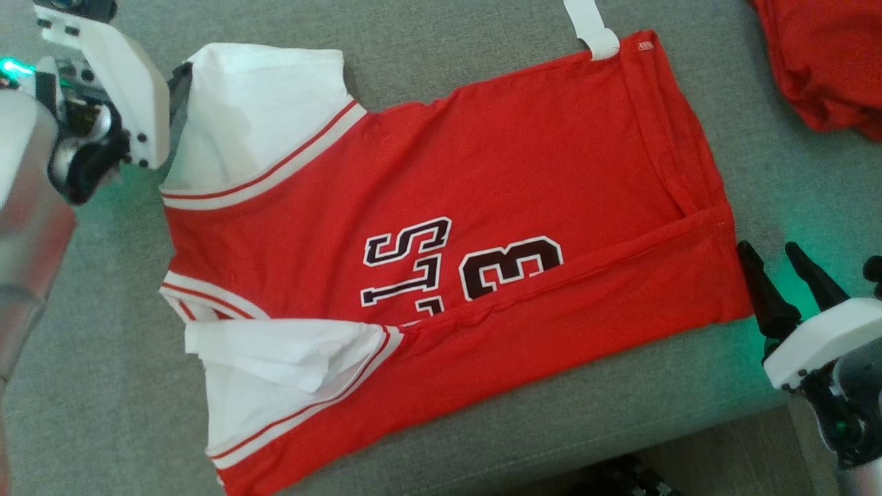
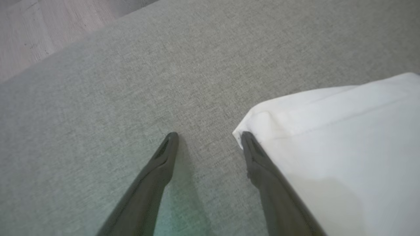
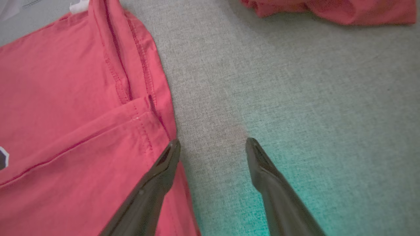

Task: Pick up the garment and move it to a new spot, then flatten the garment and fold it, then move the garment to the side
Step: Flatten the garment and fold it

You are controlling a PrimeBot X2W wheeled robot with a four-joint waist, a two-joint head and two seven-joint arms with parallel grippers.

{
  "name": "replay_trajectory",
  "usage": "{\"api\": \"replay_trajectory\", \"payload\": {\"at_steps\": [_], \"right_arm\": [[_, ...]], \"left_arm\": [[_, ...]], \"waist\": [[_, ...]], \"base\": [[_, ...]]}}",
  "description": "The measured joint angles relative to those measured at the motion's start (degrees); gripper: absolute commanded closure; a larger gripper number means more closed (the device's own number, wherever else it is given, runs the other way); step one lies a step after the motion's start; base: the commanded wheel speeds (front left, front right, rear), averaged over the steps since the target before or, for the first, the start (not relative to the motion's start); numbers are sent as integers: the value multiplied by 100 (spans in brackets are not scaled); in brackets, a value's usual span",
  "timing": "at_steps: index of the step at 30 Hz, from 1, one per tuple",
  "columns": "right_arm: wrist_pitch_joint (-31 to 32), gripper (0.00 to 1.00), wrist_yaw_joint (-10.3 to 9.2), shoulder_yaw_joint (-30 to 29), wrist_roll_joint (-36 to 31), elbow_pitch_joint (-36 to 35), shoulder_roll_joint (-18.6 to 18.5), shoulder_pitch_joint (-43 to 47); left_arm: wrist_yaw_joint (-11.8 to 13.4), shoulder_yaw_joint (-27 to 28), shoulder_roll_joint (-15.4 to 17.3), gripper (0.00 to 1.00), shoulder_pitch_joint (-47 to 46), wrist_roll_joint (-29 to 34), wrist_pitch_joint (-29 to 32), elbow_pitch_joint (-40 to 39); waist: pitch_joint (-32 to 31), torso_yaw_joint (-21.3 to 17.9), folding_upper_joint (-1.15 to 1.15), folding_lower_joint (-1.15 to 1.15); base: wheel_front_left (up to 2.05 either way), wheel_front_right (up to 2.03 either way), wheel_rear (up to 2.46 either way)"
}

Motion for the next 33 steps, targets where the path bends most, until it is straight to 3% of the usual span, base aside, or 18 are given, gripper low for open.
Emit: {"api": "replay_trajectory", "payload": {"at_steps": [9, 20, 29, 30, 32, 33], "right_arm": [[-83, 0, 0, -56, -11, 101, 4, -36], [-81, 0, 0, -130, -113, 90, 98, -118], [-140, 0, 0, -136, -113, 88, 147, -132], [-142, 0, 0, -137, -113, 89, 147, -137], [-188, 0, 0, -135, -119, 101, 148, -154], [-190, 0, 0, -134, -134, 113, 149, -165]], "left_arm": [[-54, -140, -58, 0, -166, -134, -318, 110], [-96, -381, -73, 0, -216, -363, -292, -272], [-96, -734, 98, 0, -212, -536, -157, -554], [-96, -755, 118, 23, -212, -555, -157, -606], [-96, -843, 145, 100, -212, -613, -157, -688], [-96, -909, 156, 100, -213, -651, -159, -744]], "waist": [[90, 61, 0, 0], [77, 191, 0, -1], [135, 154, 0, -1], [142, 150, 0, -1], [146, 143, 0, -1], [146, 140, 0, -1]], "base": [[0, 0, 0], [0, 0, 0], [0, 0, 0], [0, 0, 0], [0, 0, 0], [0, 0, 0]]}}
